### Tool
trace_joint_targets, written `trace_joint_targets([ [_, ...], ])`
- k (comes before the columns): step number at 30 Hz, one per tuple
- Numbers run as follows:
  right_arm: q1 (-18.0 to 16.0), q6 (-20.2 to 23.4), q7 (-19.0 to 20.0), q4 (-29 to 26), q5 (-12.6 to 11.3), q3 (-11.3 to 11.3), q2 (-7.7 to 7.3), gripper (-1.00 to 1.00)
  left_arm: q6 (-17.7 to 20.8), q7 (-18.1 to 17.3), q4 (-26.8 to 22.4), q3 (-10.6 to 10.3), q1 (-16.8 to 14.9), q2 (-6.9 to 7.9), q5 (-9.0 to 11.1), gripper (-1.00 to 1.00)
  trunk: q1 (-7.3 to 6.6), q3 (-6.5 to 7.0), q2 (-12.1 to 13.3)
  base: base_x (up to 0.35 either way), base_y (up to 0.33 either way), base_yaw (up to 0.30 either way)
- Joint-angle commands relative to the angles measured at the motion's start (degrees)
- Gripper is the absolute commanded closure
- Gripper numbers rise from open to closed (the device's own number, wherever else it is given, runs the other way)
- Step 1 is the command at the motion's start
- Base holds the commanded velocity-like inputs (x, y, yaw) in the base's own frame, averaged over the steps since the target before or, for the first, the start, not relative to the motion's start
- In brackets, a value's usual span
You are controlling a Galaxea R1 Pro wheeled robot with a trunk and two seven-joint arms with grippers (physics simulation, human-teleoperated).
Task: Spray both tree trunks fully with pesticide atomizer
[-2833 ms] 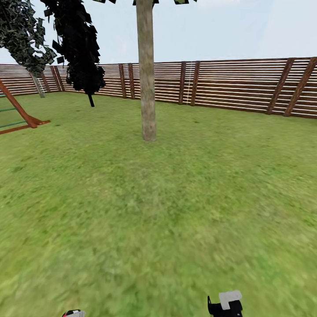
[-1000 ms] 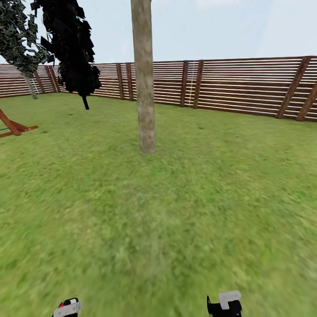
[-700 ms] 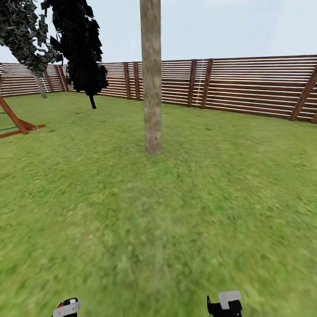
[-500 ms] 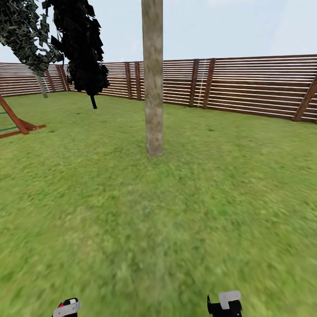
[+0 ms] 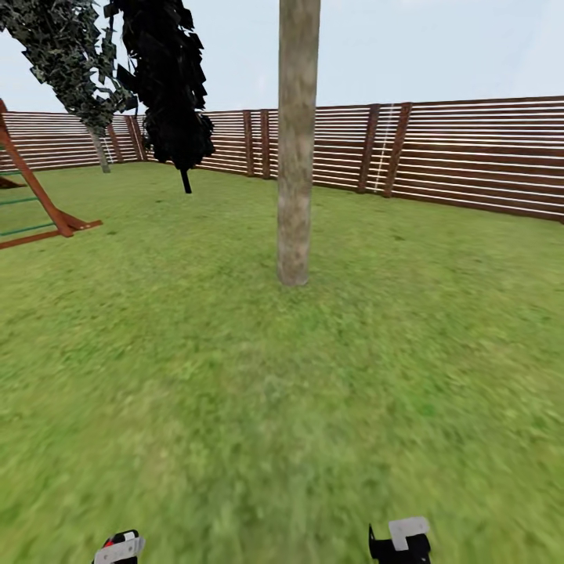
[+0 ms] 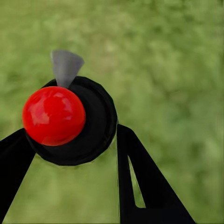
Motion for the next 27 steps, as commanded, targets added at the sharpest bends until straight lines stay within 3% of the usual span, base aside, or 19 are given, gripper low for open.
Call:
trace_joint_targets([
  [1, 0.0, 0.0, -0.6, 0.1, 0.7, 0.2, -0.07, -1.00, -0.2, -0.1, 0.0, -0.2, 0.0, 0.02, 0.5, 1.00, 0.03, -0.05, 0.0, 0.342, 0.000, 0.011],
  [27, 0.0, 0.1, -0.6, 0.1, 0.7, 0.2, -0.37, -1.00, -0.1, -0.1, 0.0, -0.1, 0.0, 0.10, 0.5, 1.00, 0.03, -0.05, 0.0, 0.342, 0.000, 0.001],
])
